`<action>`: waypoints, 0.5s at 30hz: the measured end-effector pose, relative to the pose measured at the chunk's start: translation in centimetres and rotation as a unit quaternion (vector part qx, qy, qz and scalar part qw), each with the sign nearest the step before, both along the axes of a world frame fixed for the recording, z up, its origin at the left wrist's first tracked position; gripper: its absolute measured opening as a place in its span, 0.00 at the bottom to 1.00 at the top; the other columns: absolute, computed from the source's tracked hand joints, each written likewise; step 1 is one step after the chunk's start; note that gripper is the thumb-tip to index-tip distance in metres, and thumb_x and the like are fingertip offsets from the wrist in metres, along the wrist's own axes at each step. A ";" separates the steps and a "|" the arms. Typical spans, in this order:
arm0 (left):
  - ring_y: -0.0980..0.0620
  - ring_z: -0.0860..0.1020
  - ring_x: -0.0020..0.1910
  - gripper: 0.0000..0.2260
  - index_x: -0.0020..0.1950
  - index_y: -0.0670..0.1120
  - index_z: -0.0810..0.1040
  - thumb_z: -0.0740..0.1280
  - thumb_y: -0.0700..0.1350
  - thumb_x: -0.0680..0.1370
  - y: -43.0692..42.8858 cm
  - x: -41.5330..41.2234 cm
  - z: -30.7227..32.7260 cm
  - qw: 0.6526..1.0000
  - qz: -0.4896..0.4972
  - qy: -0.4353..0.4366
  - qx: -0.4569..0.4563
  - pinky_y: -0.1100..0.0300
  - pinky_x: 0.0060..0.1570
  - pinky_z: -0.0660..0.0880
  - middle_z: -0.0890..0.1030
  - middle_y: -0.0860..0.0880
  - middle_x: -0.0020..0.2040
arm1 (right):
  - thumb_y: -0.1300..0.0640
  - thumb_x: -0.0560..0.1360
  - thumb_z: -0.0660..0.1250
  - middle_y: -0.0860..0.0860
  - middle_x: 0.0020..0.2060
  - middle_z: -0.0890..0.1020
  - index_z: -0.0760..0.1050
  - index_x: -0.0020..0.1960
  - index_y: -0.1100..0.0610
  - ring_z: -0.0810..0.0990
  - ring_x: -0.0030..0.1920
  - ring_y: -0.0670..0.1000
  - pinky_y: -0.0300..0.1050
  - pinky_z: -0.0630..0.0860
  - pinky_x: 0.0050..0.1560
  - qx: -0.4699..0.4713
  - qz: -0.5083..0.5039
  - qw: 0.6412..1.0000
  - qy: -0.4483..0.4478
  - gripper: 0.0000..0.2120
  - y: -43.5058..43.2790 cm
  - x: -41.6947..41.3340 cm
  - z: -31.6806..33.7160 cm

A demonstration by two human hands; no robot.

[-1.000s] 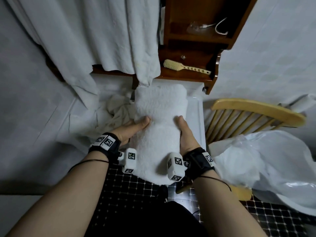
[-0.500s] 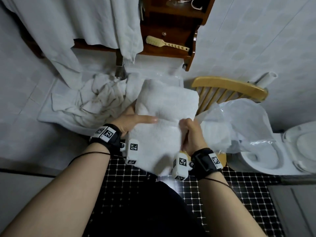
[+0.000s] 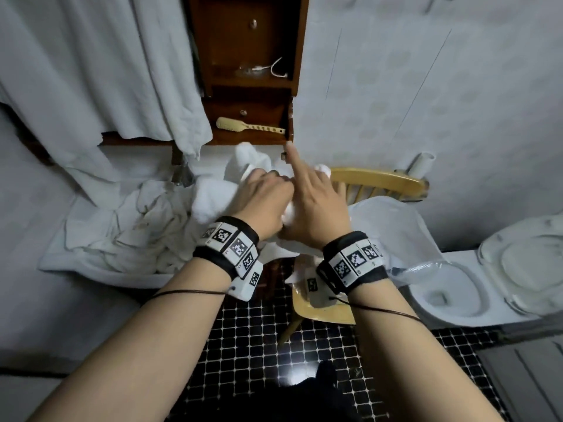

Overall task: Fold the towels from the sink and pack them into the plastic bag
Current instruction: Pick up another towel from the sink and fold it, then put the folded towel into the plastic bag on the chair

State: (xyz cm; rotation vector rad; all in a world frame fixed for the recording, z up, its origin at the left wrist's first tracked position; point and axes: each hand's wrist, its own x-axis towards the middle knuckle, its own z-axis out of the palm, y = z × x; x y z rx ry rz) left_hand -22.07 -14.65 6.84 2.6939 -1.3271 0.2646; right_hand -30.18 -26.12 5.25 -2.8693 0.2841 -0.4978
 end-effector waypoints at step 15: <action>0.39 0.67 0.73 0.17 0.50 0.57 0.78 0.73 0.57 0.64 -22.7 -2.0 3.0 0.995 0.005 -0.070 -0.075 0.29 0.75 0.44 0.80 0.59 0.50 | 0.29 0.59 0.68 0.52 0.52 0.80 0.74 0.55 0.54 0.76 0.58 0.63 0.63 0.70 0.58 -0.051 -0.157 0.985 -0.038 0.36 -26.3 -5.8 0.5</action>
